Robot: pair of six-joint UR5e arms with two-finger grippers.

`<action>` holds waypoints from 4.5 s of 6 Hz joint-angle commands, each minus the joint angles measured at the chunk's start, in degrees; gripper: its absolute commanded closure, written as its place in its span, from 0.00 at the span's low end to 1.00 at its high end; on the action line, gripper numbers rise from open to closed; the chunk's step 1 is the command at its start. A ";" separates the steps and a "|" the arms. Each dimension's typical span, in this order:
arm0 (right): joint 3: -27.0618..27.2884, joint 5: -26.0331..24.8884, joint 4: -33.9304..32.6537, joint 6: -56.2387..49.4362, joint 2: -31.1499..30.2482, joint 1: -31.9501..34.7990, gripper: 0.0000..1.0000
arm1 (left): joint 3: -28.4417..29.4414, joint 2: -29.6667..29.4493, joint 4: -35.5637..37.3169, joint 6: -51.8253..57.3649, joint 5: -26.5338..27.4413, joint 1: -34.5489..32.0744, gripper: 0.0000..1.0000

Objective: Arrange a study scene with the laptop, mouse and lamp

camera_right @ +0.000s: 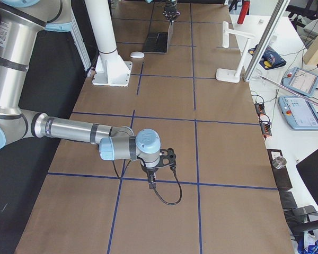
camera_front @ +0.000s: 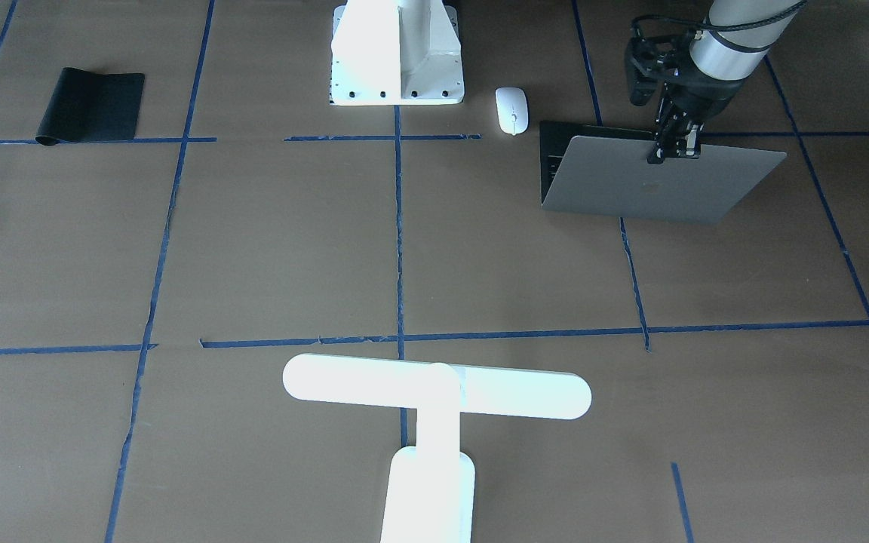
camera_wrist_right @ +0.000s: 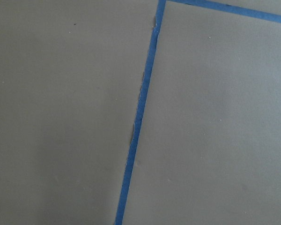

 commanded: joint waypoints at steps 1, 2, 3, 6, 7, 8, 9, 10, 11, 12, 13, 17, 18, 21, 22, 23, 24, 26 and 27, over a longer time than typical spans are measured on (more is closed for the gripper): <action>-0.32 -0.01 0.00 0.00 0.20 0.00 0.00 | 4.25 -9.66 5.76 -0.58 0.05 -1.26 1.00; -0.33 -0.10 0.00 -0.09 0.20 0.00 0.00 | 7.66 -14.48 5.76 -0.67 0.05 -1.26 1.00; -0.33 -0.10 0.00 -0.09 0.20 0.00 0.00 | 11.53 -19.14 5.50 -0.67 -0.13 -1.26 0.98; -0.50 -0.10 0.00 0.00 0.29 0.00 0.00 | 28.82 -33.83 -1.48 -7.50 -0.13 -0.82 0.97; -0.50 -0.18 0.00 0.00 0.29 0.00 0.00 | 36.71 -39.08 -6.15 -11.70 -0.04 -0.56 0.95; -0.50 -0.18 -0.09 -0.09 0.29 0.00 0.00 | 44.10 -44.97 -6.72 -12.00 -0.13 -0.47 0.92; -0.50 -0.18 0.00 0.00 0.29 0.00 0.00 | 46.26 -45.55 -7.33 -11.83 -0.04 -0.38 0.89; -0.50 -0.27 0.00 0.00 0.38 0.00 0.00 | 49.94 -45.55 -12.47 -11.92 0.22 0.23 0.85; -0.50 -0.27 0.00 0.00 0.38 0.00 0.00 | 51.80 -45.81 -14.35 -12.44 0.22 0.41 0.80; -0.50 -0.27 0.00 0.00 0.38 0.00 0.00 | 54.52 -48.25 -14.45 -12.53 2.14 0.58 0.73; -0.50 -0.27 -0.09 0.00 0.38 0.00 0.00 | 56.46 -49.41 -14.54 -12.88 2.33 0.76 0.71; -0.59 -0.10 0.00 0.00 0.38 0.00 0.00 | 52.46 -48.29 -14.81 -12.27 1.72 -1.52 0.52; -0.59 -0.18 0.00 -0.09 0.38 0.00 0.00 | 46.69 -44.27 -14.46 -11.40 1.80 -1.61 0.46; 0.11 -0.18 0.18 -0.18 1.34 0.00 0.00 | 26.06 -25.33 -10.71 -7.19 1.72 -4.93 0.33; 0.90 -0.10 0.18 -0.18 1.69 0.00 0.00 | 18.84 -18.38 -6.59 -7.09 1.80 -7.04 0.32; 0.99 -0.10 0.18 -0.09 1.78 0.00 0.00 | 14.77 -13.17 -5.41 -7.09 1.72 -9.06 0.28; 0.99 -0.10 0.09 0.08 1.87 0.00 0.00 | 12.90 -9.29 -1.31 -7.52 1.11 -11.00 0.04; 1.95 0.86 0.00 0.78 2.22 0.00 0.00 | 13.06 -5.95 7.75 -10.48 -1.62 -17.84 0.01; 4.22 4.00 0.00 7.14 2.22 -0.09 0.00 | 13.15 -1.22 7.95 -18.78 -1.80 -21.53 0.00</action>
